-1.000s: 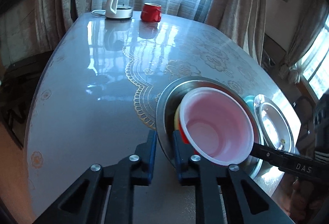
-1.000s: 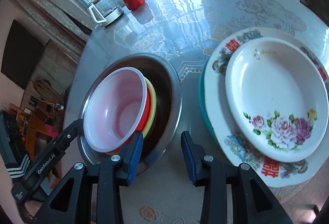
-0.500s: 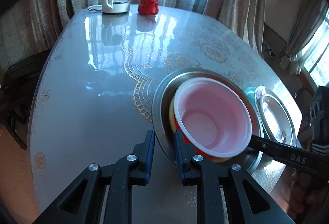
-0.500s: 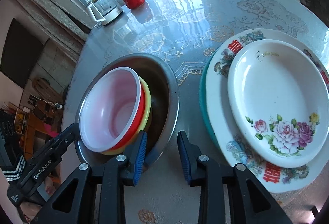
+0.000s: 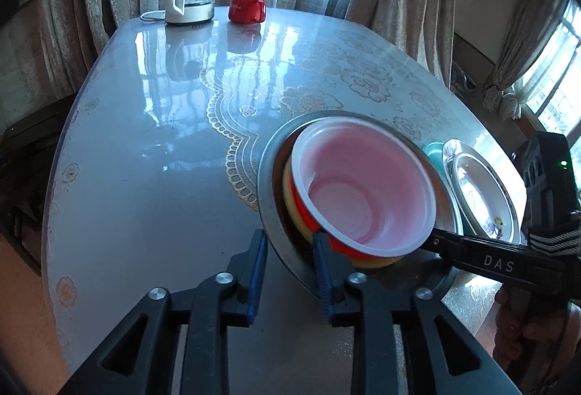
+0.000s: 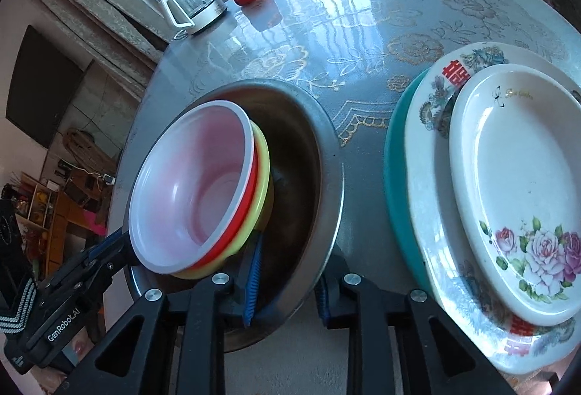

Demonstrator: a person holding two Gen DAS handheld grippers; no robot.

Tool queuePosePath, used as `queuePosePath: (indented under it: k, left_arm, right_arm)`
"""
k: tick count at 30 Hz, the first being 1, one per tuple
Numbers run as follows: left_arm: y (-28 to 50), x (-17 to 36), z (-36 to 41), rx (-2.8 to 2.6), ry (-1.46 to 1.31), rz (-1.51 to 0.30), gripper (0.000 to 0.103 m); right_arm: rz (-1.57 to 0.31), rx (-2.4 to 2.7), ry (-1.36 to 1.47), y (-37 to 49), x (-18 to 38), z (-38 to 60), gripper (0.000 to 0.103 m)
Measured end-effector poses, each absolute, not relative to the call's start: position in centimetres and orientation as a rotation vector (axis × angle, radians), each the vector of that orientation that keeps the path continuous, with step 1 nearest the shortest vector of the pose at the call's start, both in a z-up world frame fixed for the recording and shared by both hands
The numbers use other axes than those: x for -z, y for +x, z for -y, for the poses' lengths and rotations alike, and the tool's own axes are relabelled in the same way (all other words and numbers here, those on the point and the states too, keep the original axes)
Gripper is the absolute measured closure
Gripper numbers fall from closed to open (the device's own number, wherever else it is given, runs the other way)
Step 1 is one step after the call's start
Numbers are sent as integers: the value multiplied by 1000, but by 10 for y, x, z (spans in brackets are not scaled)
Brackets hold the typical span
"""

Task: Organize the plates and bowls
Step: 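Lift the steel bowl with the left tool and carry it over the plate stack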

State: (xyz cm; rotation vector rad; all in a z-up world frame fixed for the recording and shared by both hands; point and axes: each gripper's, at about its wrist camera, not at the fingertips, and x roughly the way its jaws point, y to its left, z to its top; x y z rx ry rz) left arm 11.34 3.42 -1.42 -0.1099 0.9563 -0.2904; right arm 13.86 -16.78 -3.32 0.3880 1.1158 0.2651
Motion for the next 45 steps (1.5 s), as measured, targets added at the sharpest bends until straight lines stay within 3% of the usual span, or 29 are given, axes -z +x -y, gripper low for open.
queuePosePath:
  k: [8, 16, 45]
  left_arm:
    - [113, 29, -17, 342, -132, -984, 65]
    - [112, 32, -23, 305, -178, -969, 74]
    - [89, 28, -28, 245, -175, -894, 75]
  right_arm:
    - [-1097, -277, 345, 139, 34, 162, 78]
    - [-1091, -289, 337, 142, 36, 161, 78]
    - [-1101, -297, 425, 135, 42, 169, 82]
